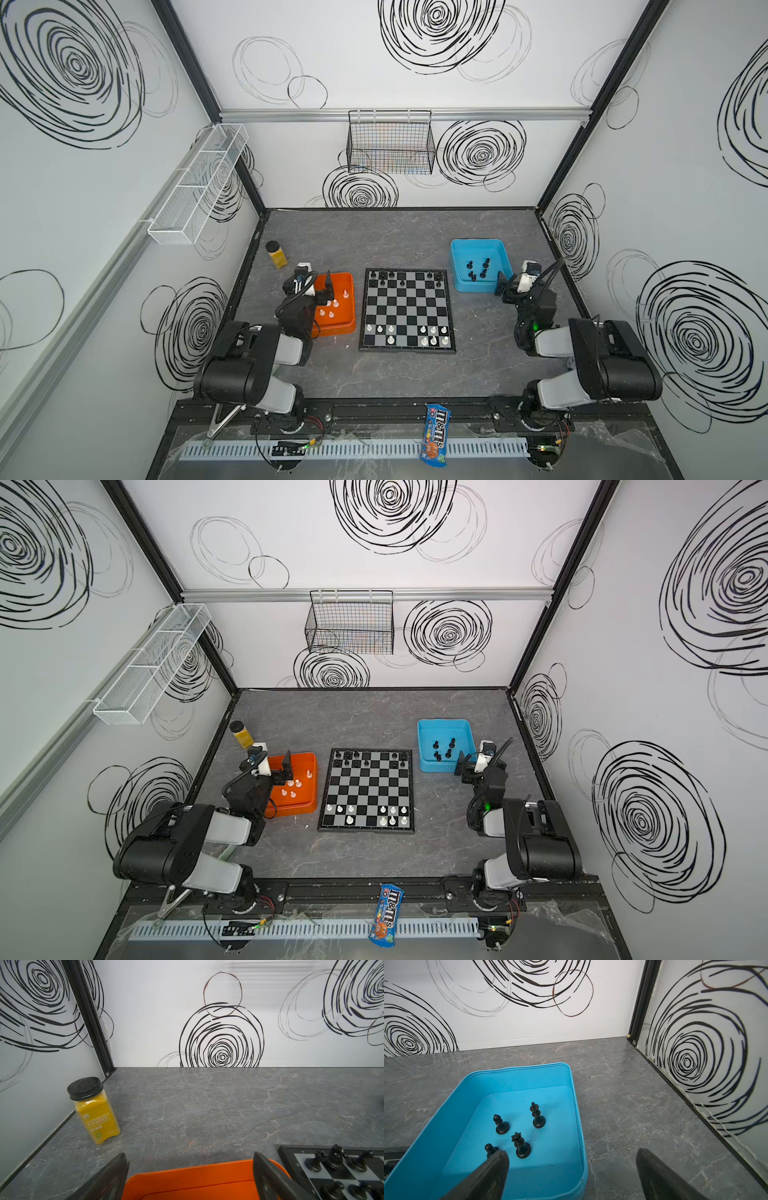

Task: Set up the chess pieces on the board

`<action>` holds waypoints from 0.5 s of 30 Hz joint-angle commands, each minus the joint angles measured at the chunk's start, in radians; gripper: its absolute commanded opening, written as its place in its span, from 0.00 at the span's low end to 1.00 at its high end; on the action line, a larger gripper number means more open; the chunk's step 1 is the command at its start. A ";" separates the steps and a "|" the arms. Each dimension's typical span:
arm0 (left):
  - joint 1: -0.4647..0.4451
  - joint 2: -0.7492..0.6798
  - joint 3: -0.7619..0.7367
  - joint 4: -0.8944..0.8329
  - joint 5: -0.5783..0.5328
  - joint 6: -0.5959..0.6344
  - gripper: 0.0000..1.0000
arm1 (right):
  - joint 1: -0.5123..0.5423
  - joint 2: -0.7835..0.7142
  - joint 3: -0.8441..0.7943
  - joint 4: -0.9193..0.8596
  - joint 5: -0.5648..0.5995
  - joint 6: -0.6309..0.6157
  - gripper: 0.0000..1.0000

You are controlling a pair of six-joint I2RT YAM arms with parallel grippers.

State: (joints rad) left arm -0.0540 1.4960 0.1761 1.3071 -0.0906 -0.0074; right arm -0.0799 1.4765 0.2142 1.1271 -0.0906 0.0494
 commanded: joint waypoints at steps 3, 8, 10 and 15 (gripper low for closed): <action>-0.022 -0.002 0.007 0.069 -0.032 0.008 0.96 | -0.003 -0.001 0.010 0.034 -0.006 0.006 1.00; -0.041 0.001 -0.007 0.100 -0.069 0.021 0.96 | 0.000 0.001 0.010 0.033 0.000 0.006 1.00; -0.038 0.002 -0.005 0.097 -0.065 0.018 0.96 | 0.001 0.000 0.010 0.034 0.000 0.006 1.00; -0.010 -0.001 0.009 0.066 -0.022 0.000 0.96 | 0.002 0.001 0.011 0.032 0.026 0.017 1.00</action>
State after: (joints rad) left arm -0.0746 1.4960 0.1753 1.3148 -0.1268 -0.0032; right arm -0.0795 1.4765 0.2146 1.1267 -0.0807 0.0540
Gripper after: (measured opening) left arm 0.959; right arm 0.999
